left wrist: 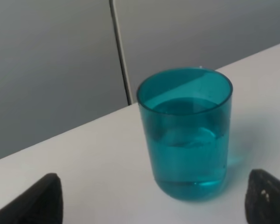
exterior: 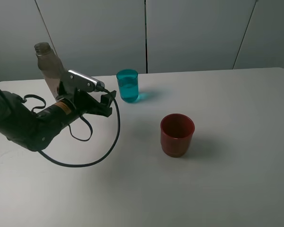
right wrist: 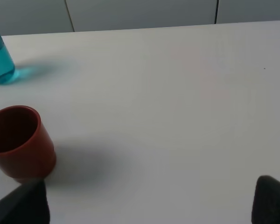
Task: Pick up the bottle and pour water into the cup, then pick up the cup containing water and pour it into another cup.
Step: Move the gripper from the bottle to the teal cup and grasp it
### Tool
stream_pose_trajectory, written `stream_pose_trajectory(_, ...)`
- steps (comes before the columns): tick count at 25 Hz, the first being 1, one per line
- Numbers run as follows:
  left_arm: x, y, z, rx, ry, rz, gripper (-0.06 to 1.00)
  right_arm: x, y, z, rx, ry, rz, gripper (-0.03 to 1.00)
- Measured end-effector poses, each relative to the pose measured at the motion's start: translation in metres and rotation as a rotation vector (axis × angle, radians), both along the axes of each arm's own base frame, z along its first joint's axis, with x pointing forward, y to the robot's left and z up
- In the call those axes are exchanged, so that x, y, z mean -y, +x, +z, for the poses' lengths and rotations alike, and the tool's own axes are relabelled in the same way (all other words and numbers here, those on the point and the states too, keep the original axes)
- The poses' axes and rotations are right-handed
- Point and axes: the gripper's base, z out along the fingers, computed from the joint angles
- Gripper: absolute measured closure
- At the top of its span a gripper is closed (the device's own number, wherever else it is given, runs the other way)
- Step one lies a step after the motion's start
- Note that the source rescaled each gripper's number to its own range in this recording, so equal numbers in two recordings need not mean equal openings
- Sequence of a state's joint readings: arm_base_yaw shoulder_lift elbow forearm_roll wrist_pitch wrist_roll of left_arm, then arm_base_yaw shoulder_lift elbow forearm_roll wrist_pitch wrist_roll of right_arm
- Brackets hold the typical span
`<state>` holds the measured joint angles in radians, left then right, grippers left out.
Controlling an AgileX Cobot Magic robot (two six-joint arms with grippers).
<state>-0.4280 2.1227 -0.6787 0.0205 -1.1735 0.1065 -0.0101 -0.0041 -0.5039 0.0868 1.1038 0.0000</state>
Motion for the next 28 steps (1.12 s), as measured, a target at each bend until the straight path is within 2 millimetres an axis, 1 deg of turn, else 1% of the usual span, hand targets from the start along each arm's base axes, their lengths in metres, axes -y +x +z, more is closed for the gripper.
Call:
stream_pose_trajectory(6,0.013,0.022,-0.022,0.004,-0.011,-0.030,-0.04,0.000,0.000,0.000,0.000,-0.006,0.003,0.76)
stream_pose_trajectory(12,0.024,0.043,-0.034,0.035,-0.025,-0.039,-0.04,0.000,0.000,0.000,0.000,-0.006,0.003,0.76)
stream_pose_trajectory(17,0.029,0.051,-0.038,0.026,-0.012,-0.061,-0.04,0.000,0.000,0.000,0.000,-0.006,0.003,0.76)
stream_pose_trajectory(24,0.034,0.061,-0.039,0.012,0.012,-0.070,-0.04,0.000,0.000,0.000,0.000,0.000,0.000,0.76)
stream_pose_trajectory(28,0.037,0.066,-0.050,0.016,0.012,-0.075,-0.04,0.000,0.000,0.000,0.000,0.000,0.000,0.76)
